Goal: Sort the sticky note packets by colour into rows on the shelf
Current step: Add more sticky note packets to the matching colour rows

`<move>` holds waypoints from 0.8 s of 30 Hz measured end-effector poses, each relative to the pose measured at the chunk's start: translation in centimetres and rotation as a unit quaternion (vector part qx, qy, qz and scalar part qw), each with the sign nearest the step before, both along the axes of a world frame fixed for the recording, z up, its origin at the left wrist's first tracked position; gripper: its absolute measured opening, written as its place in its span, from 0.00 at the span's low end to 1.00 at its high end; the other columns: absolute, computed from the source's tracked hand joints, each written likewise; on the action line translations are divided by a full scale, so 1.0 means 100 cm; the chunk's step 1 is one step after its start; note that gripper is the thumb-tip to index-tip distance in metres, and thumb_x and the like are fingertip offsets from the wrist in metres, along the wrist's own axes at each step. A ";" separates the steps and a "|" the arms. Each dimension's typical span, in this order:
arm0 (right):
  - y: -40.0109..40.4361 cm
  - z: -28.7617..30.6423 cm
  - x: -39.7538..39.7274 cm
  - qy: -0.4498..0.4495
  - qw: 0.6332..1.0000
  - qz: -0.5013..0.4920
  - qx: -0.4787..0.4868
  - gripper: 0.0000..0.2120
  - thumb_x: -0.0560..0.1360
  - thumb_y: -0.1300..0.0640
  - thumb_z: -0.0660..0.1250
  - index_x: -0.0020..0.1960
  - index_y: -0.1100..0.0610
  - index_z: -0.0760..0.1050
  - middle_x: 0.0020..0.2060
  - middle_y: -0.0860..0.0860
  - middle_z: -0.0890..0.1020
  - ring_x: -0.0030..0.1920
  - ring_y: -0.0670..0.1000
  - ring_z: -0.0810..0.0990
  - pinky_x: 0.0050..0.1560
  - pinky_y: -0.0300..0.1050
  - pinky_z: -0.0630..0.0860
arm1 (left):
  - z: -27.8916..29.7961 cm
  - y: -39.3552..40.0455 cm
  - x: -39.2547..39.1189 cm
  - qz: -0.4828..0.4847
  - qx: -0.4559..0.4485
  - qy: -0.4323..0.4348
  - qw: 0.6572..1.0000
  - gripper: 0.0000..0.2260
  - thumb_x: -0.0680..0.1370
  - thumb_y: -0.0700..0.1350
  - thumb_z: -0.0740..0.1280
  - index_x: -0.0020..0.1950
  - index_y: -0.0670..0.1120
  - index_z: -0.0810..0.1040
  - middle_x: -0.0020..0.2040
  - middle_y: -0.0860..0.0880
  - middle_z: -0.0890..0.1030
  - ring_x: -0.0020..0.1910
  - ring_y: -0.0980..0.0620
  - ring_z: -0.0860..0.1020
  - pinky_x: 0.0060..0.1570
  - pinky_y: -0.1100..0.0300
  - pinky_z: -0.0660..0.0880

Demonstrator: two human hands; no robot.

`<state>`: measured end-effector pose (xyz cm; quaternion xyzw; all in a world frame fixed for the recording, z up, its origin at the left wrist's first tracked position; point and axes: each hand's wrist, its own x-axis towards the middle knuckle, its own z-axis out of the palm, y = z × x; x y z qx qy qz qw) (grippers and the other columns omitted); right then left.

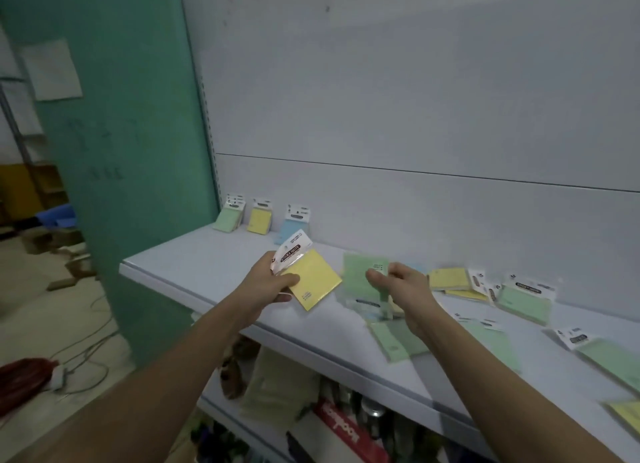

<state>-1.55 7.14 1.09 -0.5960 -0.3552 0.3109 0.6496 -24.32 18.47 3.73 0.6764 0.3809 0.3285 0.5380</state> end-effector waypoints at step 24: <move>0.208 -0.007 -0.153 0.127 0.991 -0.017 0.032 0.14 0.65 0.69 0.75 0.42 0.58 0.72 0.41 0.57 0.85 0.37 0.54 0.86 0.34 0.44 0.80 | -0.027 0.207 -0.169 0.079 -0.022 -0.129 0.988 0.09 0.75 0.35 0.69 0.54 0.42 0.78 0.48 0.43 0.84 0.44 0.45 0.82 0.39 0.56 0.80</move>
